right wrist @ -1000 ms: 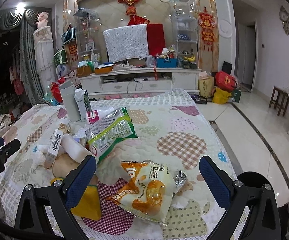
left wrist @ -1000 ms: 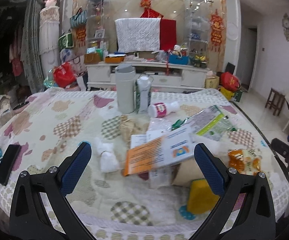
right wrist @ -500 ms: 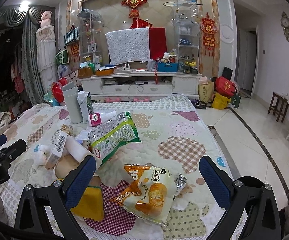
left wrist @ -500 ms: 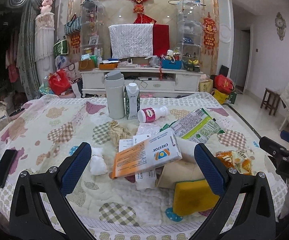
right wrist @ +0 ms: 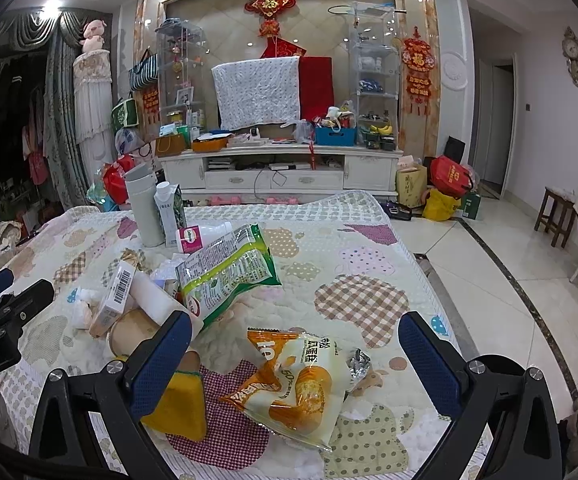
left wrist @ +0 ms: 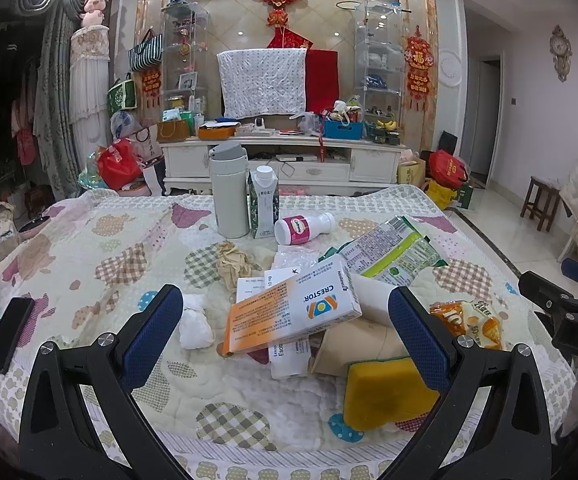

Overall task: Collect trash
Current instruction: 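Move both tools over the cluttered quilt toward the trash items, then grasp the yellow sponge with the left tool while the right tool grasps the orange snack bag, then carry the sponge and snack bag over the black trash bin with both tools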

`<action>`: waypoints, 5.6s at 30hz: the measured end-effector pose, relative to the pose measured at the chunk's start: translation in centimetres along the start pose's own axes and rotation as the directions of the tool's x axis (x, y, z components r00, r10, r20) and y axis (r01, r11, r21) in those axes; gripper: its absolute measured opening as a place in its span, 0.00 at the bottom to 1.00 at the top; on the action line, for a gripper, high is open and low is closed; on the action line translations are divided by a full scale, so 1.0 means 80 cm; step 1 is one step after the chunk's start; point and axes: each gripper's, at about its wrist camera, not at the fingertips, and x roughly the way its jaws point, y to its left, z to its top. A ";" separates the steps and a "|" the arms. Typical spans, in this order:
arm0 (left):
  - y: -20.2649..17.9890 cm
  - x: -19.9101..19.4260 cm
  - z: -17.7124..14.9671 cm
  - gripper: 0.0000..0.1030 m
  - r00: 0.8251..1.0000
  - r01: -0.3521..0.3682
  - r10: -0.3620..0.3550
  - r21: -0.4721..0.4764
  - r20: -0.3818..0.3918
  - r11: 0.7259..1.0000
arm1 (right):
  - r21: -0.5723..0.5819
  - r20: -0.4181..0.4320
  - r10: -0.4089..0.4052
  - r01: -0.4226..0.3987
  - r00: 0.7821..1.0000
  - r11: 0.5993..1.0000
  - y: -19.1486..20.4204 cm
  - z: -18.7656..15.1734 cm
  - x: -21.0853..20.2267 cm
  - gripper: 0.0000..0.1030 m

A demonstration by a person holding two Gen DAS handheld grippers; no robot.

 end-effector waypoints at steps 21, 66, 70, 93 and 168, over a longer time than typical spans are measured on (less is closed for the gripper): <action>-0.009 -0.003 -0.005 0.99 1.000 0.011 -0.011 -0.003 0.002 1.000 | -0.001 0.002 -0.006 0.006 1.000 1.000 -0.004 0.001 -0.006 1.00; -0.001 0.004 -0.016 0.99 0.999 0.012 -0.013 -0.022 -0.043 1.000 | -0.003 -0.049 0.013 -0.013 0.999 1.000 -0.005 -0.007 0.007 1.00; -0.001 0.004 -0.017 0.99 0.999 0.012 -0.013 -0.022 -0.043 1.000 | -0.006 -0.058 0.016 -0.017 0.998 1.000 -0.006 -0.009 0.008 1.00; 0.003 0.009 -0.027 0.99 0.998 0.022 -0.024 -0.027 -0.064 0.999 | 0.000 -0.103 0.032 -0.032 0.994 0.999 -0.013 -0.015 0.016 1.00; -0.399 0.086 -0.036 0.34 0.704 0.668 -0.558 0.144 -0.440 0.730 | 0.314 -0.225 -0.123 0.191 0.967 0.930 -0.357 -0.112 -0.022 0.40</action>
